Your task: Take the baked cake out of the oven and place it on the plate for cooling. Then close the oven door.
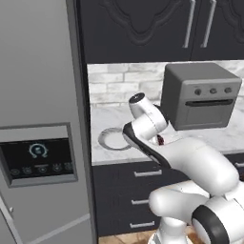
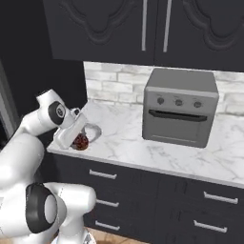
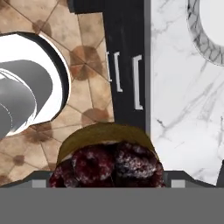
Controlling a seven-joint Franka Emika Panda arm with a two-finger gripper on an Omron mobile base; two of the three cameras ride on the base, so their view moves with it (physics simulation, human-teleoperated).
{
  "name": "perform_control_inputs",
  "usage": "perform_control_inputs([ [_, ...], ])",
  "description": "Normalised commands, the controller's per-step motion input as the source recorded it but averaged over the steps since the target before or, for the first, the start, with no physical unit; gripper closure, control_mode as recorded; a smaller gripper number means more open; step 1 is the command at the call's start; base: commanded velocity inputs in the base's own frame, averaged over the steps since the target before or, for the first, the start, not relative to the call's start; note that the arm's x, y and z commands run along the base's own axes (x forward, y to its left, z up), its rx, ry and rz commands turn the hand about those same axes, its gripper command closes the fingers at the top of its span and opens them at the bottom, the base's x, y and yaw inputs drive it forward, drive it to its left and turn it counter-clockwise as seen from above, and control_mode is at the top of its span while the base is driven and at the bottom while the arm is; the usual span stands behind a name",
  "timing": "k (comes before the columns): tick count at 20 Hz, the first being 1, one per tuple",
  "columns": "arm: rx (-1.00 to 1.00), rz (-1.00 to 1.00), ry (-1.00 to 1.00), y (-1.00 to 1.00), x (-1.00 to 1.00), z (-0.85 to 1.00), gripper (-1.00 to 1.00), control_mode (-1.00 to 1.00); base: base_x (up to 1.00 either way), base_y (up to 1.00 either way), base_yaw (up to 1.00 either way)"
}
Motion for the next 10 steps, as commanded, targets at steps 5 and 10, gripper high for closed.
perform_control_inputs([
  [5,0.3,0.29,0.22,-0.08,0.73,-0.05,1.0,-1.0,0.2,-0.02,0.06],
  [10,0.33,0.49,0.17,-0.04,0.67,-0.22,1.0,-1.0,0.0,0.0,0.0],
])
